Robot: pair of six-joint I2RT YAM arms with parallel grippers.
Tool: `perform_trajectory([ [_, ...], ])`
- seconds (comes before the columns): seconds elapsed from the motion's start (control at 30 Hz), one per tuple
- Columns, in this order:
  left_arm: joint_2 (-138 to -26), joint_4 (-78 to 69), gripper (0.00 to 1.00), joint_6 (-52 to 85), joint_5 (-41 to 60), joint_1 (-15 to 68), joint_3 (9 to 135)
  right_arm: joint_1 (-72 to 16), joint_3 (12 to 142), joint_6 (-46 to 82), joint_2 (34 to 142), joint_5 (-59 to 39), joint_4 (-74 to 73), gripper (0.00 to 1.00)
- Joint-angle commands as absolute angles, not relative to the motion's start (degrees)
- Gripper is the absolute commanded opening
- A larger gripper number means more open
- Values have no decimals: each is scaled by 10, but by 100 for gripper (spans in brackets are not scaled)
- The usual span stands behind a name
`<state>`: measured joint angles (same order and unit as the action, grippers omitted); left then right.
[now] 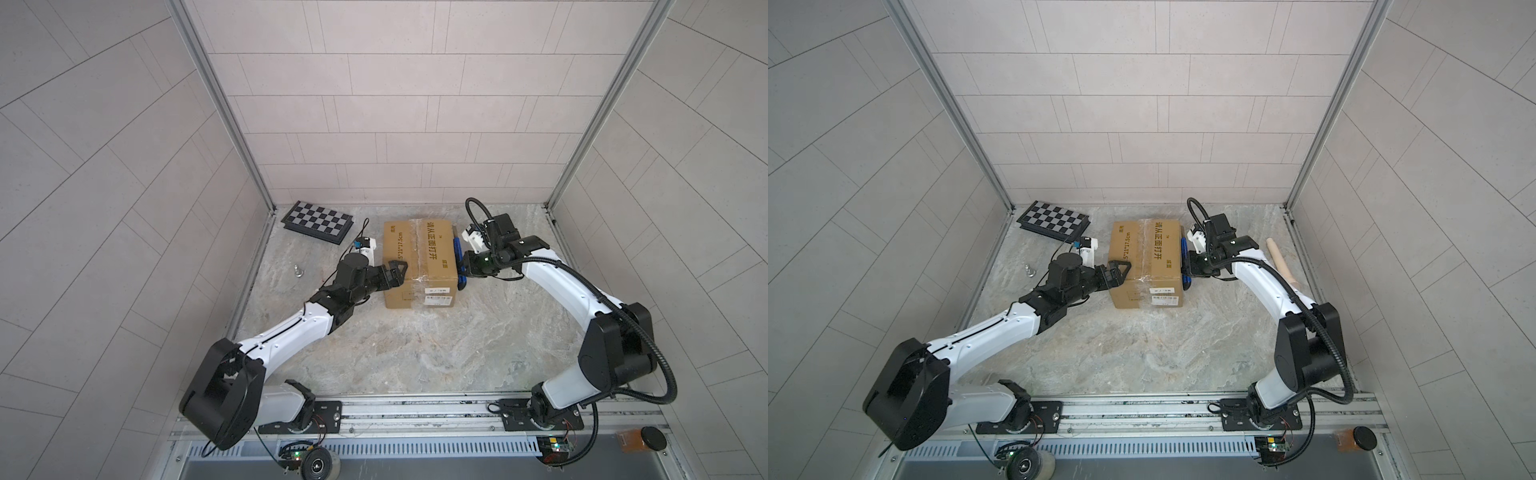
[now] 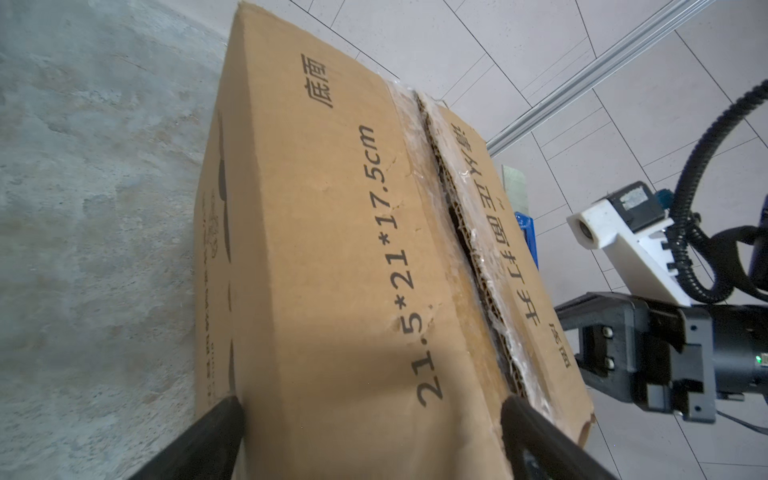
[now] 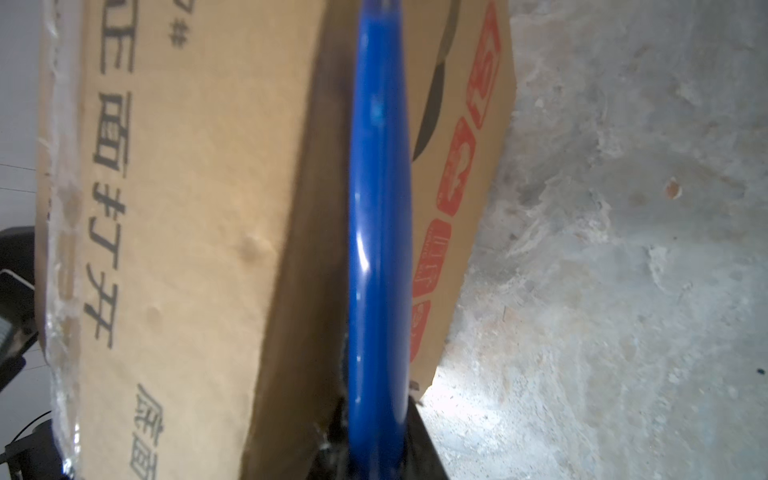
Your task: Unpack the express box
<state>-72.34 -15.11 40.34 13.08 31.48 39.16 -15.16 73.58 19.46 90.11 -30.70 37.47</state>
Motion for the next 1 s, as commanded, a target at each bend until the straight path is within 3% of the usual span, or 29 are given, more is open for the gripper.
perform_trajectory([
  [0.0,-675,-155,100,421,151,335,368,-167,778,174,915,-342,358,0],
  [0.13,-626,-131,100,425,132,335,354,-142,806,168,907,-336,393,0],
  [0.33,-567,-72,100,384,110,315,384,-132,813,153,809,-314,432,0],
  [0.5,-573,-101,97,340,209,267,418,-201,787,184,732,-376,417,0],
  [0.7,-591,-197,86,325,384,255,438,-317,721,260,705,-420,294,0],
  [0.97,-591,-245,83,341,472,255,441,-366,711,271,731,-426,251,0],
])
